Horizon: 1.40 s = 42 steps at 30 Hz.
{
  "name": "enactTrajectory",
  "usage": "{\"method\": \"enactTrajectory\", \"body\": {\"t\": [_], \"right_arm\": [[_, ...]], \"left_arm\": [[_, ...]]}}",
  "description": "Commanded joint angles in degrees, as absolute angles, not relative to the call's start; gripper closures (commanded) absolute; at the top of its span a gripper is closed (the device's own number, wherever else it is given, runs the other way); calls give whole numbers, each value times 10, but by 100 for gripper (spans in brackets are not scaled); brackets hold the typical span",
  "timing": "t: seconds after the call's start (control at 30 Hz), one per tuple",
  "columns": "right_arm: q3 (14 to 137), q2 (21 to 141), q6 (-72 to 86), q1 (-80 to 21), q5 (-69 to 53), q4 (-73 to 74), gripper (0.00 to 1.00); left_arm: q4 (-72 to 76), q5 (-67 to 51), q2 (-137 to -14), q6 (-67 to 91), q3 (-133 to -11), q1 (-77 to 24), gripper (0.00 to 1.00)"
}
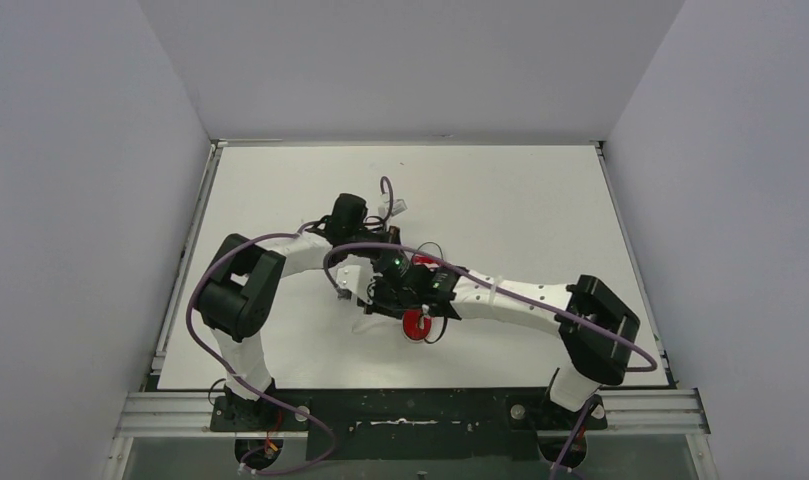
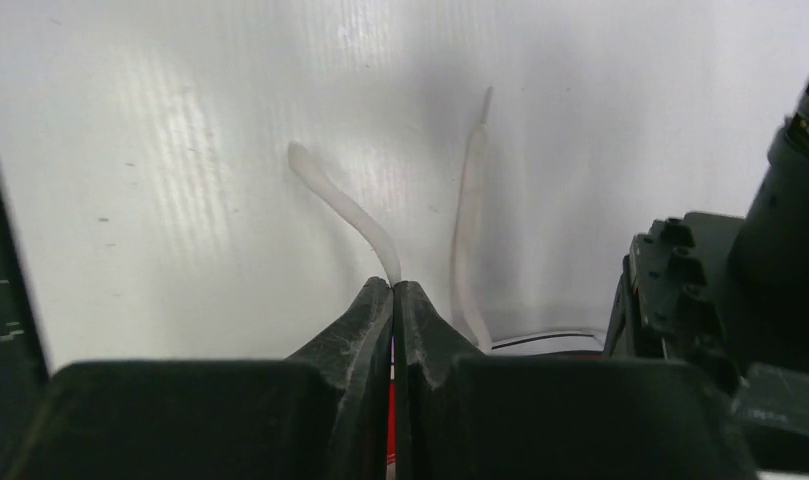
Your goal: Tie the shoes
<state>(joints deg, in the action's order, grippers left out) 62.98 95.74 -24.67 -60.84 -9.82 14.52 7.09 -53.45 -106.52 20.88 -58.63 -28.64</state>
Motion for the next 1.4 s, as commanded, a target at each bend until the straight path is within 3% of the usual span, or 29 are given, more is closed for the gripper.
{"method": "enactTrajectory", "body": {"t": [0.0, 0.23, 0.4, 0.73, 0.9, 1.03, 1.13, 1.27, 1.37], "right_arm": [[618, 868, -74, -564, -215, 161, 100], [601, 804, 208, -423, -235, 309, 100], [573, 824, 338, -327, -332, 407, 100], [479, 812, 548, -261, -309, 428, 100], [407, 806, 636, -244, -329, 353, 100], [372, 775, 692, -232, -294, 340, 90], [387, 772, 637, -225, -281, 336, 75], [483, 794, 337, -237, -251, 377, 63], [475, 761, 203, -259, -329, 293, 51]], "left_arm": [[105, -561, -1054, 226, -583, -282, 100], [189, -557, -1038, 310, -548, -283, 100], [222, -542, -1031, 346, -536, -288, 100], [209, -502, -1036, 351, -536, -291, 100], [200, -482, -1023, 337, -523, -291, 100], [195, -480, -1022, 332, -522, -290, 100], [187, -479, -1019, 324, -524, -290, 100], [183, -481, -1015, 316, -519, -290, 100], [152, -489, -1020, 323, -532, -290, 100]]}}
